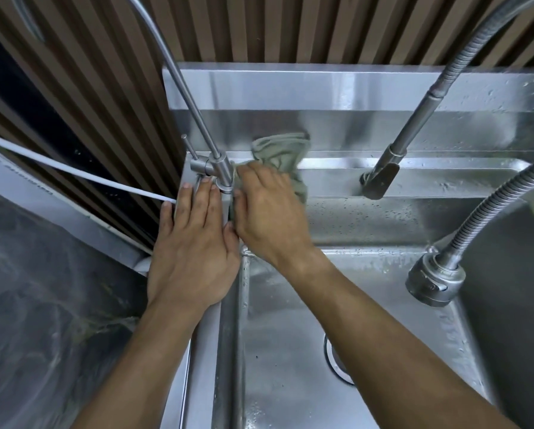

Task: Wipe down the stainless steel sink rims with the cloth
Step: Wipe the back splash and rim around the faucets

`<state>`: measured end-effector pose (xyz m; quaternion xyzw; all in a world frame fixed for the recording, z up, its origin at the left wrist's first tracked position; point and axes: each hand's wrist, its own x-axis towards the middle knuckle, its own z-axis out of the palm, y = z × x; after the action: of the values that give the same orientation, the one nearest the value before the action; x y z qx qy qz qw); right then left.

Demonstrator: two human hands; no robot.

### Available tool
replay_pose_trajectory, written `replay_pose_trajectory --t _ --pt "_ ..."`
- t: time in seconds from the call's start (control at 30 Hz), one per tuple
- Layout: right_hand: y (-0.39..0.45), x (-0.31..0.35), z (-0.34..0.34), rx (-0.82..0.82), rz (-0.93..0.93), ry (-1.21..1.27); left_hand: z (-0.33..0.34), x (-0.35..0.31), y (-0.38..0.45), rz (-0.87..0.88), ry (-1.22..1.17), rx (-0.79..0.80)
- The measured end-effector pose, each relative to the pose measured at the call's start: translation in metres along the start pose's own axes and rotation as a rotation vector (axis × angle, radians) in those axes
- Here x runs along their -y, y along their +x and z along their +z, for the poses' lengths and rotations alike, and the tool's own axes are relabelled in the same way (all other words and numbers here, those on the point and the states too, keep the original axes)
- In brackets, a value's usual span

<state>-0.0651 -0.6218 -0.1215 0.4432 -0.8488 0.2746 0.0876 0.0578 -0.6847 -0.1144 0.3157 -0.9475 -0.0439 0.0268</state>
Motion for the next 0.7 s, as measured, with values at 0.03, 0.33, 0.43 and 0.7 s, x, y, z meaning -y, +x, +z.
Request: replay_pose_trajectory --t 0.03,0.33,0.43,0.7 --pt "0.002 -0.005 -0.003 0.021 -0.034 -0.012 0.000 0.000 0.000 -0.002 0.001 -0.001" --pt "0.001 -0.023 -0.001 0.024 0.472 -0.220 0.002 0.001 0.000 -0.007 -0.010 -0.007" --pt "0.002 0.012 0.010 0.125 0.285 -0.143 0.002 0.002 -0.002 -0.004 -0.009 -0.003" --pt "-0.007 -0.048 -0.014 0.088 0.403 -0.224 0.000 0.000 -0.002 0.002 -0.015 -0.001"
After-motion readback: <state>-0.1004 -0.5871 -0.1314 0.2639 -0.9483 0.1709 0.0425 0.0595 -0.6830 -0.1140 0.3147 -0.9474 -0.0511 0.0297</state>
